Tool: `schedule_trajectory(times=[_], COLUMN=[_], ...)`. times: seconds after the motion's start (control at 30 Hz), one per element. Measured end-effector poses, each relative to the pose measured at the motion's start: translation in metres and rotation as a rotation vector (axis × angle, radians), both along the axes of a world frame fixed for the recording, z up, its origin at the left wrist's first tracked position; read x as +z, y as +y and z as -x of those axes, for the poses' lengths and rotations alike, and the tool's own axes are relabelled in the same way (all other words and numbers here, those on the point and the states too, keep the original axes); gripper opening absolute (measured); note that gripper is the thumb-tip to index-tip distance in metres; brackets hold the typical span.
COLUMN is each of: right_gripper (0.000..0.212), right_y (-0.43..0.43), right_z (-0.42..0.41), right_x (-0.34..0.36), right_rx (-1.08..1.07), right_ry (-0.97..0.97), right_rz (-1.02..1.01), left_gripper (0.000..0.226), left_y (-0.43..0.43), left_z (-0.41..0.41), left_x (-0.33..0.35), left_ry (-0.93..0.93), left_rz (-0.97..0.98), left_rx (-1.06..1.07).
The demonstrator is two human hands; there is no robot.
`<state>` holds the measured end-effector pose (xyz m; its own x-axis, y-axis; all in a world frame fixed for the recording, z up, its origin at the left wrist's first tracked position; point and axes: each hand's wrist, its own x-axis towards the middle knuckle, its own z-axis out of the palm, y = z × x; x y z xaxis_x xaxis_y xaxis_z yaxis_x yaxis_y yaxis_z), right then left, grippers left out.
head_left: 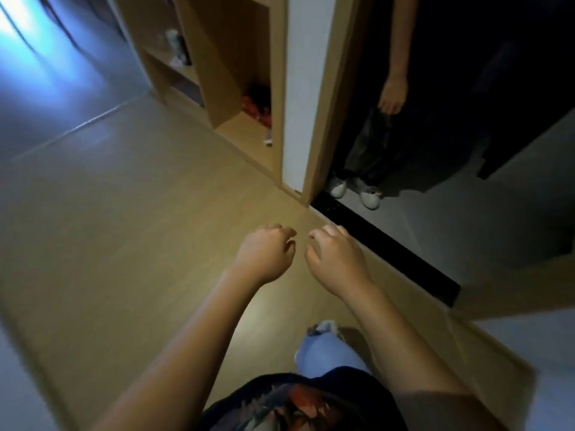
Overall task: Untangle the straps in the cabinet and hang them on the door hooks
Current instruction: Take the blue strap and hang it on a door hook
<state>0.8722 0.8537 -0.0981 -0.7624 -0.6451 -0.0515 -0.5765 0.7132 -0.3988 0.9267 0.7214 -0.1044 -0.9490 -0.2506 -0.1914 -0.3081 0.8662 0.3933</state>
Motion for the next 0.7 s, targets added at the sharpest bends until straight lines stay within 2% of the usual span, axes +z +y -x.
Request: schedule_trajectory(times=[0.33, 0.7], right_gripper=[0.033, 0.032], right_y=[-0.183, -0.36], right_z=[0.053, 0.137], right_x=[-0.011, 0.011], right_rx=[0.345, 0.476], right_ry=[-0.028, -0.068], right_rz=[-0.026, 0.007], left_gripper=[0.035, 0.037], left_y=[-0.149, -0.302], left_z=[0.015, 0.084], left_x=[-0.001, 0.025], left_ry=[-0.055, -0.04], left_rz=[0.043, 0.058], left_rx=[0.357, 0.512])
